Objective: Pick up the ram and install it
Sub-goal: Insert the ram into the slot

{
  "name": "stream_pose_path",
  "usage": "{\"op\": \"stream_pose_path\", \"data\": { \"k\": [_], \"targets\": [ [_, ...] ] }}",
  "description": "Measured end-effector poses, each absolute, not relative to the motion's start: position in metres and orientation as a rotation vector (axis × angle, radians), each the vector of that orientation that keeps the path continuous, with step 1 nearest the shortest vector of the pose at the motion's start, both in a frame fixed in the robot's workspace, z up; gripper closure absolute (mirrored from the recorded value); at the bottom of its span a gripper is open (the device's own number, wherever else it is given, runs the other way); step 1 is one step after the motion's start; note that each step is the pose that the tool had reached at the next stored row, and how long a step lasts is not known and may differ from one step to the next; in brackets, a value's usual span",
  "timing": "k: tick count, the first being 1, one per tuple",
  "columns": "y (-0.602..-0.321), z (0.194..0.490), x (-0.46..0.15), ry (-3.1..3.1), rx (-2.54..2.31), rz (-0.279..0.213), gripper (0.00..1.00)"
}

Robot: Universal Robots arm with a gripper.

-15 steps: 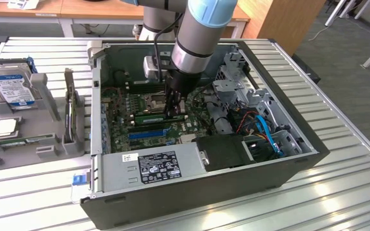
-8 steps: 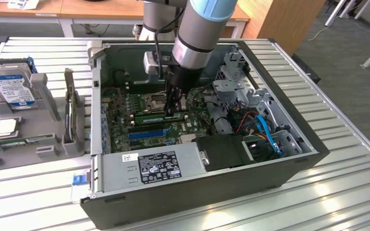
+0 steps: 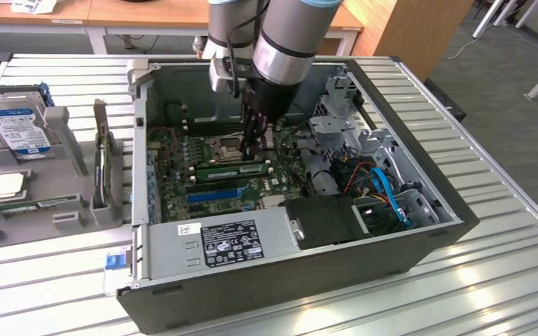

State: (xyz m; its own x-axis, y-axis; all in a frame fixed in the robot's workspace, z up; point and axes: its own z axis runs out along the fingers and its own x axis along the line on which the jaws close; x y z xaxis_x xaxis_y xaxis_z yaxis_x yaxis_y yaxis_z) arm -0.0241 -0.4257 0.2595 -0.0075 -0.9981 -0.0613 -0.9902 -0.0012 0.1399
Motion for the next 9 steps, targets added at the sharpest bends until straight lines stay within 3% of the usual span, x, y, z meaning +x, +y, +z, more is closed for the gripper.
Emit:
{"op": "stream_pose_path", "data": {
  "k": [9],
  "targets": [
    [-0.426,0.287,-0.024,-2.176,2.168,-0.208,0.75]
  ]
}}
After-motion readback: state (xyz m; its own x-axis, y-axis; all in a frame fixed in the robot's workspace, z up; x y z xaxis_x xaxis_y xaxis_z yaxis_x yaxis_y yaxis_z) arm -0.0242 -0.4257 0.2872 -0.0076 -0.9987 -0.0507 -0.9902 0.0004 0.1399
